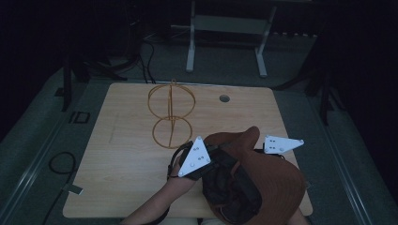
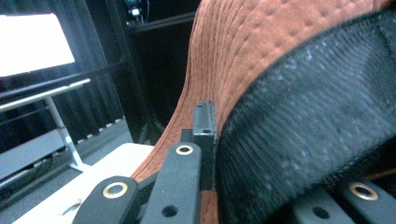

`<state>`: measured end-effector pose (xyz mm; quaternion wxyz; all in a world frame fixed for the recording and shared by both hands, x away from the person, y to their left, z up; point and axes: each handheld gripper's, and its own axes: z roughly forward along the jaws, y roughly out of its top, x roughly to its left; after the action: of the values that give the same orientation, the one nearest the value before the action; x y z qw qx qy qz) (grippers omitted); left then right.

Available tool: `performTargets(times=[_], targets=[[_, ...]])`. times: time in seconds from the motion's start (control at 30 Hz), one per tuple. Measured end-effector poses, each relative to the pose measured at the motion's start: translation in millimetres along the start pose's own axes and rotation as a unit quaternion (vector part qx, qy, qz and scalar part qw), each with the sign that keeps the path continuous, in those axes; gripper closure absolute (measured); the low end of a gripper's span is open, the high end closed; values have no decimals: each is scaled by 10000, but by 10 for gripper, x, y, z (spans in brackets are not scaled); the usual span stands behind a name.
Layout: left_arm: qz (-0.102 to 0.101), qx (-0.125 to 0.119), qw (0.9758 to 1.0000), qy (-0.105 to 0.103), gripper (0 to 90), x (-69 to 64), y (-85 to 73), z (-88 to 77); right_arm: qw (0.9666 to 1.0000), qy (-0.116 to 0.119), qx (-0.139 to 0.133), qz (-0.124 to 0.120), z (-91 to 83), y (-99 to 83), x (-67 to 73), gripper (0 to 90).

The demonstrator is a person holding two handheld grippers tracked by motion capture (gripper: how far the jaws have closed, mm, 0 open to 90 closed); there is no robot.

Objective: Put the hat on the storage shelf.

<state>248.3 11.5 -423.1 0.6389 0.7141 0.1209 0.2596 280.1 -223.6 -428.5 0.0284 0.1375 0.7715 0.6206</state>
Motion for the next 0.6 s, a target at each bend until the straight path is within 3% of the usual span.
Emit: performTargets(times=[0.13,0.27,0.4,0.6], targets=[[-195,30,9998,-27,702,78,2,-28,10000,7,37,49,-16,-23,-15,884],[-383,28,9993,-9,627,139,7,-68,9998,-36,-89,154,-68,-16,-59,885],[-421,124,9990,121,584,185,-18,-127,9993,-157,-257,211,-157,21,-108,885],[-540,383,9975,250,575,244,-187,-275,9968,-677,-409,138,-329,109,-171,884]])
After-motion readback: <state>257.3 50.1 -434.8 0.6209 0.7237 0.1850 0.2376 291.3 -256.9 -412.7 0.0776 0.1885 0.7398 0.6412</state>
